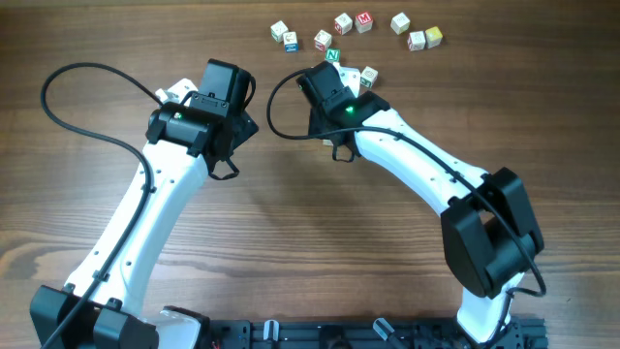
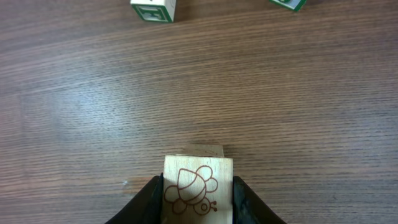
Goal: Form a tower
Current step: 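Lower the bee block onto the red-bordered block on the stack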
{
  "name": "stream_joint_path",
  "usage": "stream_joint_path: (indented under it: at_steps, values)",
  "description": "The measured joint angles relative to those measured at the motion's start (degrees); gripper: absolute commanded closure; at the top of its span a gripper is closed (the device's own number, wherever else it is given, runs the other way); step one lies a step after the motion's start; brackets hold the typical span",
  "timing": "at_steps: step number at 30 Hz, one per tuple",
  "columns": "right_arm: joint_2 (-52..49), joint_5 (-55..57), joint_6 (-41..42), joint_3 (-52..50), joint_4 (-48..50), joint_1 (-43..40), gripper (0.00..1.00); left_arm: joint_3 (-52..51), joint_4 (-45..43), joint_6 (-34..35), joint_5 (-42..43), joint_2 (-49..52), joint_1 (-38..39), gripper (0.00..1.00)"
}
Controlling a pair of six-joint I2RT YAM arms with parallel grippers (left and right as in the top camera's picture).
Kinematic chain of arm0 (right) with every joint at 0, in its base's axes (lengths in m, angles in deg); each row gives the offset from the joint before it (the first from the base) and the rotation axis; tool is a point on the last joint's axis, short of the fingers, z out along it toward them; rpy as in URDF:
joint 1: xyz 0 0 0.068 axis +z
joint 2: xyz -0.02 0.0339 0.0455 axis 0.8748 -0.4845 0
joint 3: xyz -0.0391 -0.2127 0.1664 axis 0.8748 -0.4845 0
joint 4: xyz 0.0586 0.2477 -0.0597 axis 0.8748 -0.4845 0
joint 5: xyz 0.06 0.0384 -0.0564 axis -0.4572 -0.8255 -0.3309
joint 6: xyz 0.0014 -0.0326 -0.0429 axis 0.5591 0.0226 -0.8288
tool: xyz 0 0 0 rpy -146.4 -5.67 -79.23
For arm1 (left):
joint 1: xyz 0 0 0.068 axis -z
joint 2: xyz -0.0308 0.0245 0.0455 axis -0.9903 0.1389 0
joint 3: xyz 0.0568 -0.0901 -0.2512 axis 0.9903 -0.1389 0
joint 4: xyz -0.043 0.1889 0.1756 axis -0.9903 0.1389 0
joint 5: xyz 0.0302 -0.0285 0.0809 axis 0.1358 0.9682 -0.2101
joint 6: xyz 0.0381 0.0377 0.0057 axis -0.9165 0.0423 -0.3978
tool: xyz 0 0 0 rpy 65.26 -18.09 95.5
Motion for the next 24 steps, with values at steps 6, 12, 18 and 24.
stream_joint_path:
  at_steps: [6, 12, 18, 24]
  values:
    - [-0.1, 0.0, 0.0, -0.3, 0.0, 0.0, 0.66, 0.0, 0.0, 0.0, 0.0, 0.0, 0.0, 0.00]
    - [-0.1, 0.0, 0.0, -0.3, 0.0, 0.0, 0.66, 0.0, 0.0, 0.0, 0.0, 0.0, 0.0, 0.00]
    - [-0.1, 0.0, 0.0, -0.3, 0.2, 0.0, 0.66, 0.0, 0.0, 0.0, 0.0, 0.0, 0.0, 0.00]
    - [-0.1, 0.0, 0.0, -0.3, 0.4, 0.0, 0.66, 0.0, 0.0, 0.0, 0.0, 0.0, 0.0, 0.00]
